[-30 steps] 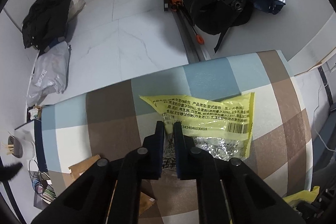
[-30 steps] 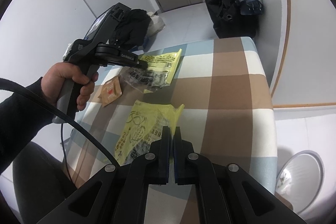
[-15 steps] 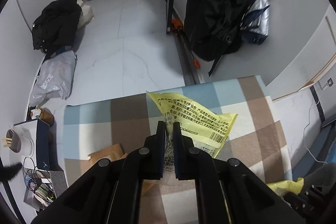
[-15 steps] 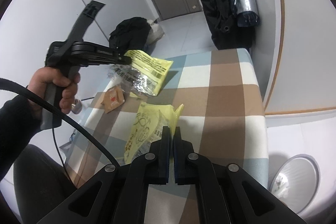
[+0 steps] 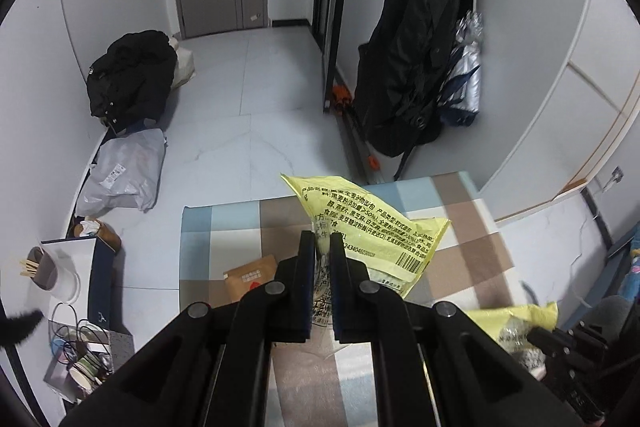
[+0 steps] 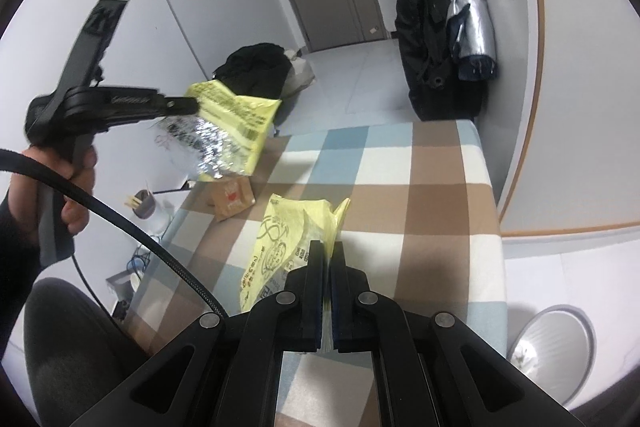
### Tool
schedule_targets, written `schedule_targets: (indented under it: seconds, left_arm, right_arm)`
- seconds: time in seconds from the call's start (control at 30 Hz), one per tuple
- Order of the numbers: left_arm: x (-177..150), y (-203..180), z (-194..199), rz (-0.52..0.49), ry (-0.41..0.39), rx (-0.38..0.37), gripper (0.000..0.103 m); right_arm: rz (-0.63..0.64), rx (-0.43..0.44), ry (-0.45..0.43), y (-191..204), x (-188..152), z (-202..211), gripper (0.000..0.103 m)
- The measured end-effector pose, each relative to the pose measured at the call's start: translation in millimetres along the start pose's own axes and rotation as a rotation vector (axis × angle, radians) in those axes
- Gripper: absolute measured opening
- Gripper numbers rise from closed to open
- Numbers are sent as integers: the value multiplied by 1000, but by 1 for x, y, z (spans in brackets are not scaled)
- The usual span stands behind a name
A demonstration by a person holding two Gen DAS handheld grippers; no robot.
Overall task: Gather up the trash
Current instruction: 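Lift both yellow wrappers in both grippers and carry them toward the bin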
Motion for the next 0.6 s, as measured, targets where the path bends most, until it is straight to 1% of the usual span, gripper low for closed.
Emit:
schedule_targets:
  seconds: [0.13, 0.27, 0.33, 0.4, 0.53, 0.6]
  left_arm:
    - [1, -1, 20, 9, -44, -16, 3]
    - [3, -5, 37, -5, -82, 13, 3]
    - [3, -7, 47, 5, -102, 5, 3]
    - [3, -12, 55, -8, -114, 12, 3]
    - [3, -26, 70, -48, -142, 0, 3]
    - [1, -31, 74, -62, -141, 17, 3]
  right_arm:
    - [8, -18, -40, 4, 8, 14, 2]
    - [2, -42, -85, 3, 19, 33, 2]
    - [4, -53, -108, 3, 24, 43, 2]
    - [8, -61, -142, 3, 30, 57, 2]
    - [32, -79, -215, 6, 40, 84, 2]
    - [43, -100, -243, 6, 45, 98, 2]
Point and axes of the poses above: each gripper's, at about its wrist camera, not at the fingertips, and z roughly against the way its jaws point, y to its left, x to its top, the point moved 1 cm from there along -z, roughly the way its jaws point, and after that the axes turned 9 degrees about -y, right-handed, at the moved point
